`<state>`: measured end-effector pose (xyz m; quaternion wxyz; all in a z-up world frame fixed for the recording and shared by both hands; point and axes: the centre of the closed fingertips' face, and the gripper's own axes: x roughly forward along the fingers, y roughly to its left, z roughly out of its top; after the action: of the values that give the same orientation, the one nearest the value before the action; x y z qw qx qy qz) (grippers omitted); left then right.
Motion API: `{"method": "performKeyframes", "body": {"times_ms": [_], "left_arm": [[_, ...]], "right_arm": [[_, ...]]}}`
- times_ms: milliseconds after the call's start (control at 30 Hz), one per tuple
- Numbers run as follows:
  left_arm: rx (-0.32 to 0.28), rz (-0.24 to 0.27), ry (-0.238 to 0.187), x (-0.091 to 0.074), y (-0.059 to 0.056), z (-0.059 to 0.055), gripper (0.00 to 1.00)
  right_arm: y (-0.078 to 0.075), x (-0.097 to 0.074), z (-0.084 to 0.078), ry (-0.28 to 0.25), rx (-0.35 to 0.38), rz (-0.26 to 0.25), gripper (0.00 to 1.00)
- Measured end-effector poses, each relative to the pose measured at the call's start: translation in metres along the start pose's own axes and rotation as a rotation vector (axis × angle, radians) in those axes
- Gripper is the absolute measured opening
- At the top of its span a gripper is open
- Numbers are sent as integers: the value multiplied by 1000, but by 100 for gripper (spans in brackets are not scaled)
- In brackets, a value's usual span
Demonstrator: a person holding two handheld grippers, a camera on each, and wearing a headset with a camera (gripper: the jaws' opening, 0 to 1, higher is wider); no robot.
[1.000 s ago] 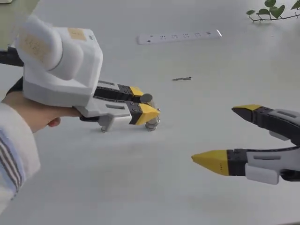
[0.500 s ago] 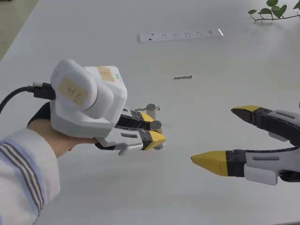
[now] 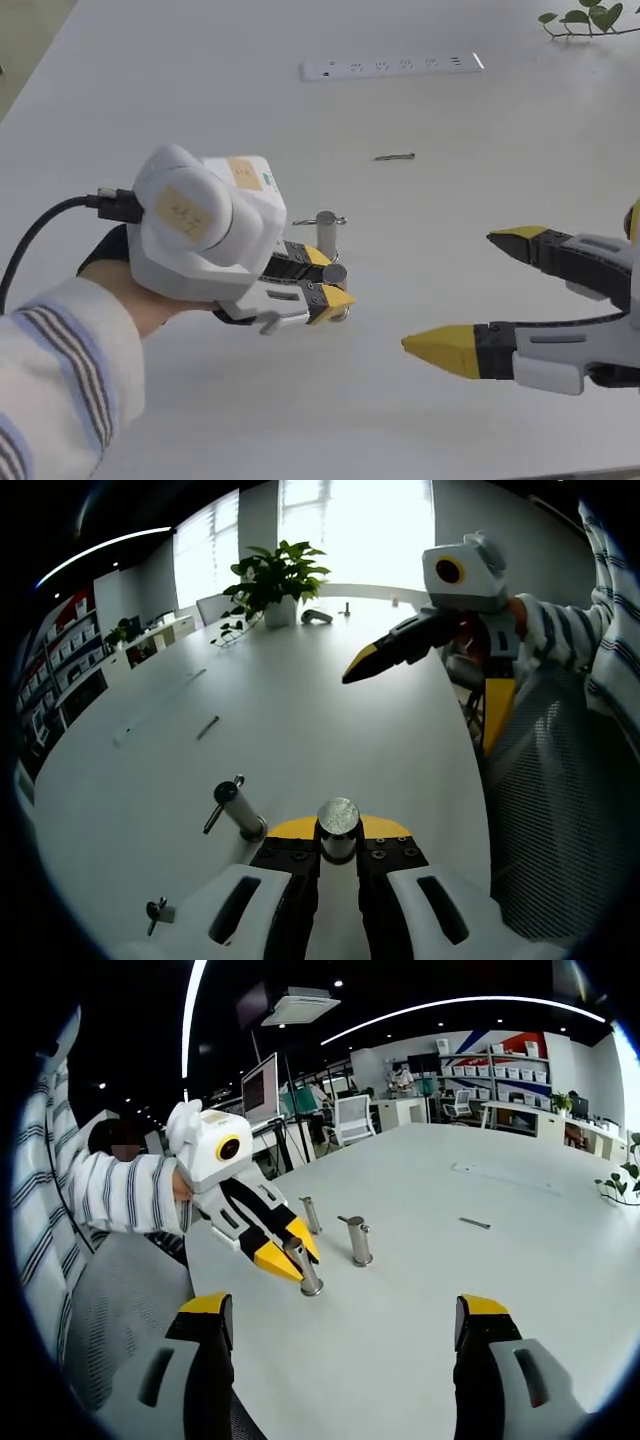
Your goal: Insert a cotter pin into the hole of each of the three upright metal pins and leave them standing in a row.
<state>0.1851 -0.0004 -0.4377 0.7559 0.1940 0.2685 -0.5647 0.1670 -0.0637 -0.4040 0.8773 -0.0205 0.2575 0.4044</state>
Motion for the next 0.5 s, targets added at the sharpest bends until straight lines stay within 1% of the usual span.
{"method": "performKeyframes", "body": {"times_ms": [233, 300, 400, 500], "left_arm": [[-1, 2, 2, 1, -1, -5, 9], [12, 0, 1, 2, -1, -6, 9], [14, 1, 6, 2, 0, -9, 9], [6, 3, 2, 2, 1, -10, 9]], "right_arm": [[-1, 0, -2, 8, 2, -4, 90], [-2, 0, -2, 9, 5, -8, 90], [-3, 0, -3, 11, 10, -12, 90], [-4, -1, -4, 13, 12, -15, 90]]}}
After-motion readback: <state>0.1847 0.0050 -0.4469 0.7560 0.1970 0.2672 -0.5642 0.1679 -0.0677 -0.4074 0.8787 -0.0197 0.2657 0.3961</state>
